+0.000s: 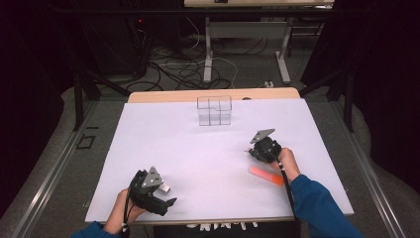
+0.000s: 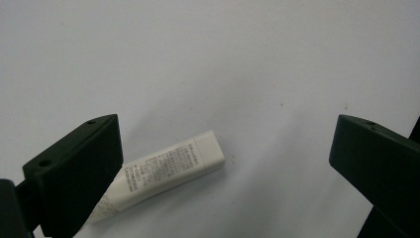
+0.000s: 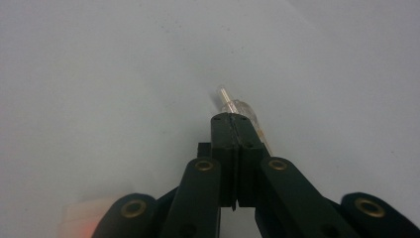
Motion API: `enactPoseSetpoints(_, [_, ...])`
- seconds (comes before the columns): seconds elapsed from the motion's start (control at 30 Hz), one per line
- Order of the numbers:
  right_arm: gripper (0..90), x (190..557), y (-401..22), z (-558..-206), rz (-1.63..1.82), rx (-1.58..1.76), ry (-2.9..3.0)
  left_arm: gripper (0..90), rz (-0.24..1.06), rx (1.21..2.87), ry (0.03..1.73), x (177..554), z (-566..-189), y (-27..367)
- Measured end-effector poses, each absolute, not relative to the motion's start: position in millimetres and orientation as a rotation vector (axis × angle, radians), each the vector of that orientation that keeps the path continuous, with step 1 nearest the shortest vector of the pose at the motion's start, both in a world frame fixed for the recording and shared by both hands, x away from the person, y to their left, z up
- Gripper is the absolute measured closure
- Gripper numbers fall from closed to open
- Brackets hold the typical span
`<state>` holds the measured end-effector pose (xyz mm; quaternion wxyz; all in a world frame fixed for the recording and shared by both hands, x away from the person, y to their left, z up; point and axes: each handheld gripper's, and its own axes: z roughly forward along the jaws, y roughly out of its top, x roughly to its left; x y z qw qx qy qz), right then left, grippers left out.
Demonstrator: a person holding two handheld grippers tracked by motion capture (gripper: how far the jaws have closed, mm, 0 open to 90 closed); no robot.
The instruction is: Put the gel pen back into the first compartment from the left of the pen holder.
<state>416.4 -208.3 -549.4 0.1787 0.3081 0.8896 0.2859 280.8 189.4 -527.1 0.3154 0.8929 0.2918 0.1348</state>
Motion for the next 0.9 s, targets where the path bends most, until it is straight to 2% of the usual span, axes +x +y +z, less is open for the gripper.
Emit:
enactPoseSetpoints(0.3, [90.0, 419.9, -210.7, -549.2, 0.784, 0.895, 2.5, 0.2, 0.36, 2.352, 0.767, 280.8, -527.5, 189.1])
enactPoseSetpoints(0.47, [84.0, 417.5, -213.8, -544.7, 0.814, 0.886, 2.5, 0.3, 0.359, 2.349, 0.764, 280.7, -527.5, 189.4])
enactPoseSetpoints(0.63, [74.2, 412.2, -220.5, -532.8, 0.857, 0.886, 2.492, 0.3, 0.356, 2.347, 0.761, 280.9, -527.6, 189.7])
enactPoseSetpoints(0.7, [67.2, 408.9, -224.6, -523.1, 0.773, 0.909, 2.519, 0.2, 0.34, 2.362, 0.759, 281.0, -526.2, 190.3])
enactPoseSetpoints(0.77, [61.8, 408.5, -228.2, -522.3, 0.835, 0.907, 2.482, 0.3, 0.338, 2.364, 0.759, 280.9, -525.8, 190.4])
enactPoseSetpoints(0.83, [52.6, 408.2, -231.0, -520.2, 0.846, 0.914, 2.469, 0.3, 0.35, 2.343, 0.765, 280.7, -527.6, 189.5])
enactPoseSetpoints(0.9, [48.1, 408.2, -235.2, -516.9, 0.831, 0.927, 2.468, 0.3, 0.356, 2.345, 0.764, 280.9, -527.7, 189.4])
